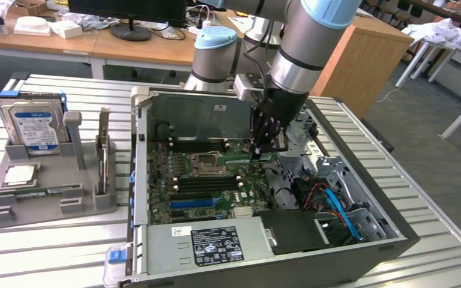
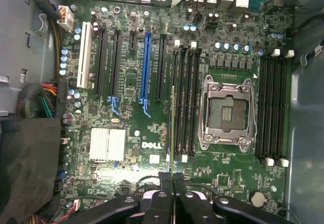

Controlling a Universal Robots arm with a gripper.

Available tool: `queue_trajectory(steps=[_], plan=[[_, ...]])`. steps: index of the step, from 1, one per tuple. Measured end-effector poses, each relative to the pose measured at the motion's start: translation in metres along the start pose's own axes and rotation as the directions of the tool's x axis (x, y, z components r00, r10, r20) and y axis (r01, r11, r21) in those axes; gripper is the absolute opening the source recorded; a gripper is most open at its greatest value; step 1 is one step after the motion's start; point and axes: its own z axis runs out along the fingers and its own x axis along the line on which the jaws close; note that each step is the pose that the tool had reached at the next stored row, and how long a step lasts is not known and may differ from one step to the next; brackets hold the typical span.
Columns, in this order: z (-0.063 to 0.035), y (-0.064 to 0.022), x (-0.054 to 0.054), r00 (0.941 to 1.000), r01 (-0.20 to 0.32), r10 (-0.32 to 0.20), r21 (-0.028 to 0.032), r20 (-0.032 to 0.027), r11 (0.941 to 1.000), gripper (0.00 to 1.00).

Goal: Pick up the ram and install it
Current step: 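Insert the ram into the slot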

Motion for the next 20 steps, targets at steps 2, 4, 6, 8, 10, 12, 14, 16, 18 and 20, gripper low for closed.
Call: queue_trajectory(steps=[2, 4, 6, 8, 10, 12, 14, 16, 18, 20], plan=[[0.0005, 0.0000, 0.0000, 1.0000, 0.000, 0.000, 0.0000, 0.0000, 1.0000, 0.12], [0.0011, -0.0001, 0.0001, 1.0000, 0.000, 0.000, 0.0000, 0.0000, 1.0000, 0.12], [0.0017, -0.0001, 0.0001, 1.0000, 0.000, 0.000, 0.0000, 0.0000, 1.0000, 0.12], [0.0023, -0.0001, 0.0001, 1.0000, 0.000, 0.000, 0.0000, 0.0000, 1.0000, 0.12], [0.0028, -0.0001, 0.0001, 1.0000, 0.000, 0.000, 0.0000, -0.0001, 1.0000, 0.12], [0.0034, -0.0002, 0.0001, 1.0000, 0.000, 0.000, 0.0000, 0.0000, 1.0000, 0.12], [0.0040, -0.0002, 0.0002, 1.0000, 0.000, 0.000, 0.0000, 0.0000, 1.0000, 0.12], [0.0046, -0.0002, 0.0002, 1.0000, 0.000, 0.000, 0.0000, 0.0000, 1.0000, 0.12], [0.0052, -0.0003, 0.0002, 1.0000, 0.000, 0.000, 0.0000, 0.0001, 1.0000, 0.12], [0.0058, -0.0003, 0.0002, 1.0000, 0.000, 0.000, 0.0000, 0.0000, 1.0000, 0.12]])
